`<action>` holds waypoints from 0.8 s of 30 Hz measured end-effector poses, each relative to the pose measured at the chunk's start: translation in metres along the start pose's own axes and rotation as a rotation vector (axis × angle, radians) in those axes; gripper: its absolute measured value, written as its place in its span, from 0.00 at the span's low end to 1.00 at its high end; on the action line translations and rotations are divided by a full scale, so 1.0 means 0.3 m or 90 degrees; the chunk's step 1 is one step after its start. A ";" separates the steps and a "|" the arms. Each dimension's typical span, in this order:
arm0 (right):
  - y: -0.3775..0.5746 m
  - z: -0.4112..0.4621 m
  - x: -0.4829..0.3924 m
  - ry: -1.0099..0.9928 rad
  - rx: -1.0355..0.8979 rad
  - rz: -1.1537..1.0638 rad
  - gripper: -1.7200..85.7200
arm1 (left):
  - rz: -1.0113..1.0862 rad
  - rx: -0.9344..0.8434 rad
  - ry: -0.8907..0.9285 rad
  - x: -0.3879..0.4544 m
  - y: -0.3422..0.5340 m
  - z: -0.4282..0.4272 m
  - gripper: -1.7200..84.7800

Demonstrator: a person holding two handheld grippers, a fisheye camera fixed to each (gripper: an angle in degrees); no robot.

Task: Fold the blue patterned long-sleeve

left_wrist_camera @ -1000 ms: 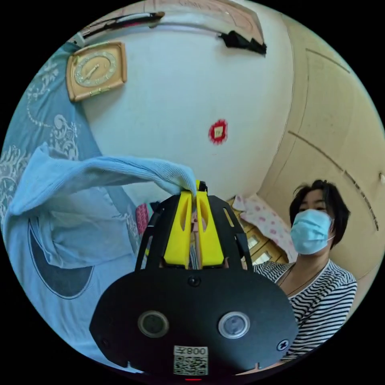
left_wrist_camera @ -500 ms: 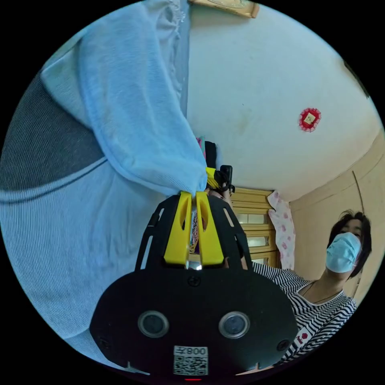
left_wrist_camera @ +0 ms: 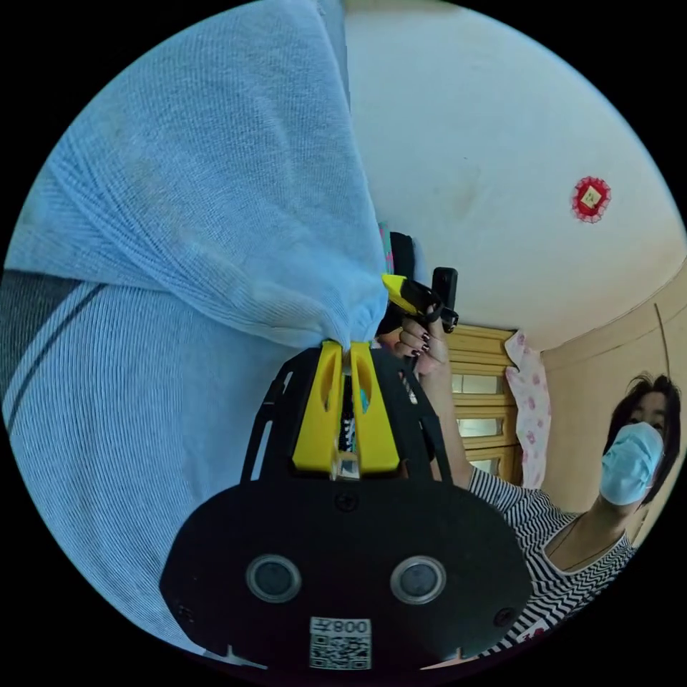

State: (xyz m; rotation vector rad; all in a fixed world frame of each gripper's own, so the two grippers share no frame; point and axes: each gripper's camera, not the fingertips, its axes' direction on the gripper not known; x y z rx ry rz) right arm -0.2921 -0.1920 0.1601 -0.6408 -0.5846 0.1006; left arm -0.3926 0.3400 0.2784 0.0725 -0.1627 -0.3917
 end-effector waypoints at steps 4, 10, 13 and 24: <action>-0.023 0.077 0.110 -0.007 -0.020 0.042 0.03 | -0.036 -0.003 -0.032 -0.037 -0.019 0.056 0.05; 0.003 0.051 0.152 -0.037 0.070 0.051 0.03 | -0.008 -0.004 -0.034 -0.019 -0.025 0.067 0.06; 0.056 0.000 0.104 -0.036 0.140 0.027 0.03 | -0.012 0.010 -0.031 -0.013 -0.023 0.054 0.06; 0.072 0.163 -0.050 0.040 0.113 0.003 0.02 | 0.033 0.049 -0.027 0.039 0.050 -0.210 0.08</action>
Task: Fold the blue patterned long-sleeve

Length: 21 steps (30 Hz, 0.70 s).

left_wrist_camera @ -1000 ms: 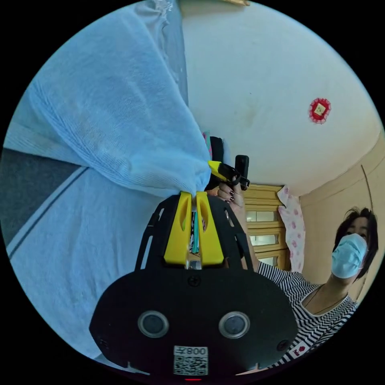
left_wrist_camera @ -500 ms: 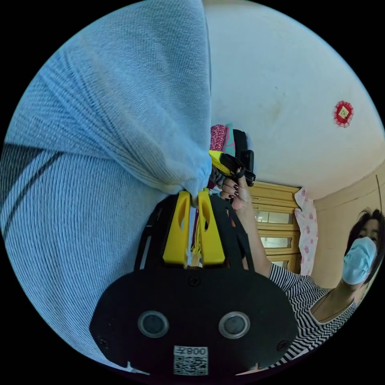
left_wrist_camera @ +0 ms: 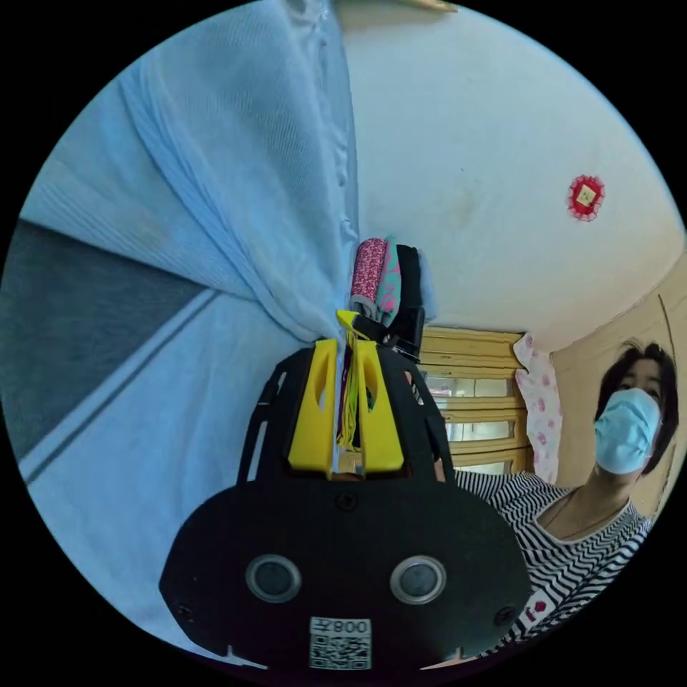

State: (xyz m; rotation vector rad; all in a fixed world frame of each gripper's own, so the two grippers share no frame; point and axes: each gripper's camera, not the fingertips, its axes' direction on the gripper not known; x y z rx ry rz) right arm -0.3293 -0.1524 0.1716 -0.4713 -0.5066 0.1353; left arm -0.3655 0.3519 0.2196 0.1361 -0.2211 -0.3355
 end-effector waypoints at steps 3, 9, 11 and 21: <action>-0.043 -0.047 -0.139 0.040 0.041 -0.060 0.02 | 0.055 0.072 -0.087 0.055 0.013 -0.223 0.09; -0.273 0.058 -0.475 -0.014 0.105 -0.198 0.05 | 0.007 0.259 -0.222 0.009 0.031 -0.606 0.12; -0.393 0.142 -0.561 -0.040 0.098 -0.221 0.07 | -0.024 0.296 -0.197 -0.039 0.033 -0.678 0.13; -0.970 0.541 -0.916 -0.084 -0.007 -0.279 0.11 | -0.028 0.325 -0.107 -0.130 0.008 -0.848 0.10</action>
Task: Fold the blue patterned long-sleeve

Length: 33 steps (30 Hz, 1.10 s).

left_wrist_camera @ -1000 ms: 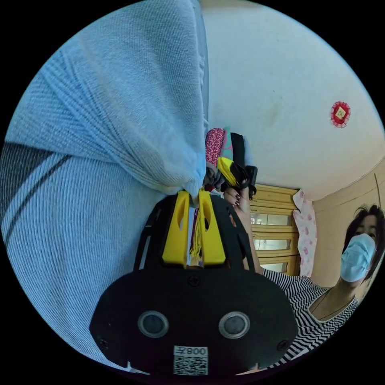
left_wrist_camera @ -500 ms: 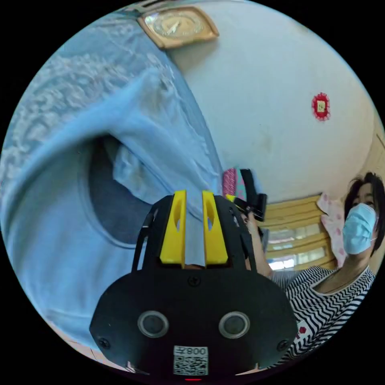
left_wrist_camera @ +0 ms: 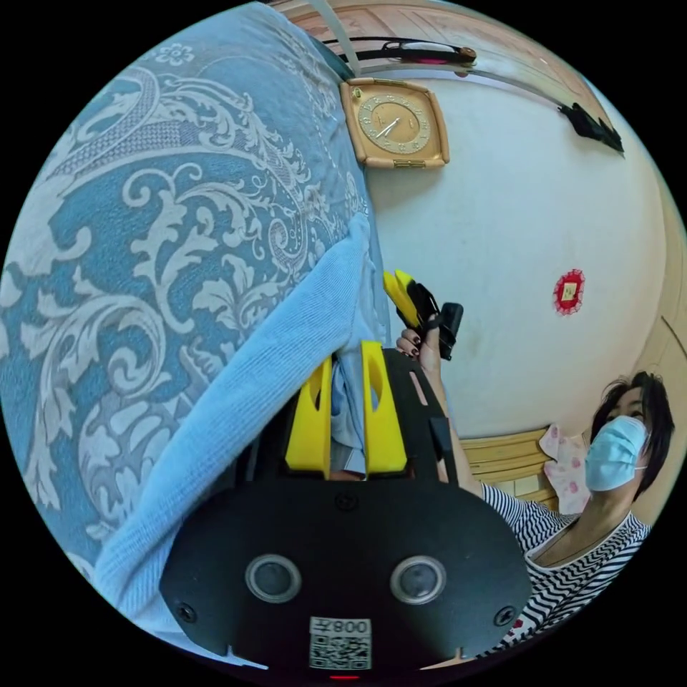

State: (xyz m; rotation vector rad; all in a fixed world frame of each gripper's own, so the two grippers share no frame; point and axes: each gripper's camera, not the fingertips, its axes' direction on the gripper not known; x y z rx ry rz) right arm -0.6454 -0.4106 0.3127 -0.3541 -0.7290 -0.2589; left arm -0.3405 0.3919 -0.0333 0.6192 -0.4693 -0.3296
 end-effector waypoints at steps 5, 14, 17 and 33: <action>-0.124 0.117 -0.010 0.005 -0.059 0.011 0.09 | 0.010 -0.014 0.033 -0.024 -0.057 -0.075 0.08; -0.326 0.126 -0.248 -0.058 0.008 -0.072 0.02 | 0.108 0.042 0.006 0.073 -0.184 -0.284 0.07; -0.417 0.175 -0.332 -0.009 0.001 -0.094 0.02 | 0.079 0.039 -0.029 0.038 -0.221 -0.307 0.06; -0.332 0.399 -0.455 0.108 -0.065 -0.089 0.02 | 0.116 0.058 -0.064 0.231 -0.283 -0.389 0.05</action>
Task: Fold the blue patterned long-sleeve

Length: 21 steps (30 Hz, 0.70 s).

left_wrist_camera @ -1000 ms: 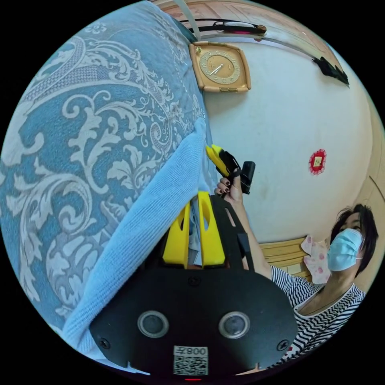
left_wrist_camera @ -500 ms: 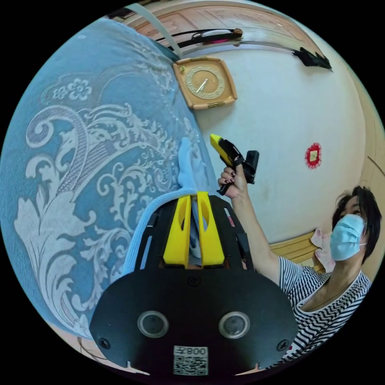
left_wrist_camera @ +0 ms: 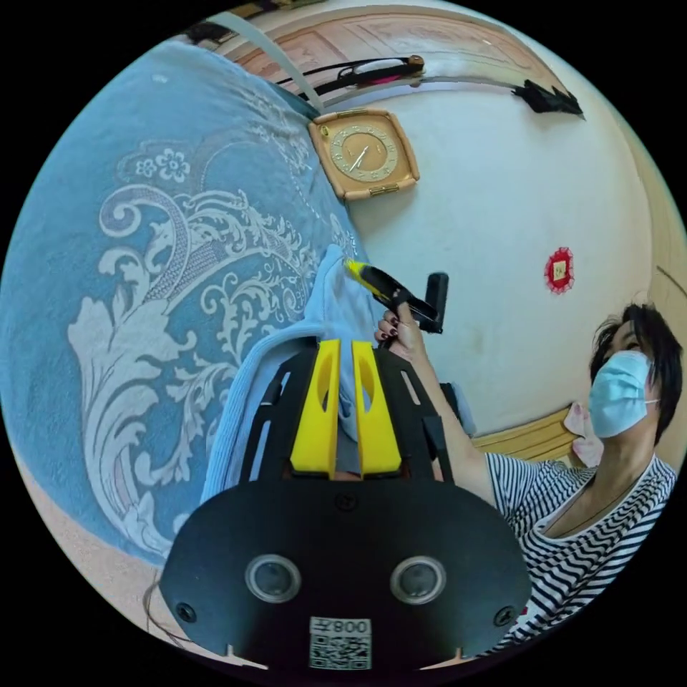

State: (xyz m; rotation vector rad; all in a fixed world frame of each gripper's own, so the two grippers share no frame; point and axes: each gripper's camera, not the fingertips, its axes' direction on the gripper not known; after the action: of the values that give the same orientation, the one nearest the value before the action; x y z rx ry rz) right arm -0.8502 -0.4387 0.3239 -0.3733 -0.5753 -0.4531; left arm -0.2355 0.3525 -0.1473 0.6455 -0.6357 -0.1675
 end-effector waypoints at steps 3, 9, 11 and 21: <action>-0.022 0.093 -0.018 0.013 -0.026 0.017 0.02 | 0.048 -0.026 -0.043 0.077 -0.061 0.025 0.05; 0.047 0.117 -0.078 0.062 -0.038 0.011 0.02 | 0.131 -0.124 -0.203 0.214 -0.195 0.169 0.03; 0.108 0.075 -0.076 0.047 0.002 0.030 0.02 | 0.121 -0.116 -0.196 0.263 -0.216 0.181 0.03; 0.876 -0.056 -0.183 0.082 0.035 0.121 0.02 | 0.156 -0.164 -0.200 0.477 -0.292 0.308 0.02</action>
State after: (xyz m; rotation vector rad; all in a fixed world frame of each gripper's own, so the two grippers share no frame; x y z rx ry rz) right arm -0.7511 -0.2098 0.2232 -0.3404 -0.4219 -0.2763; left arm -0.1727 0.1880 -0.0721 0.2895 -0.9714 -0.1197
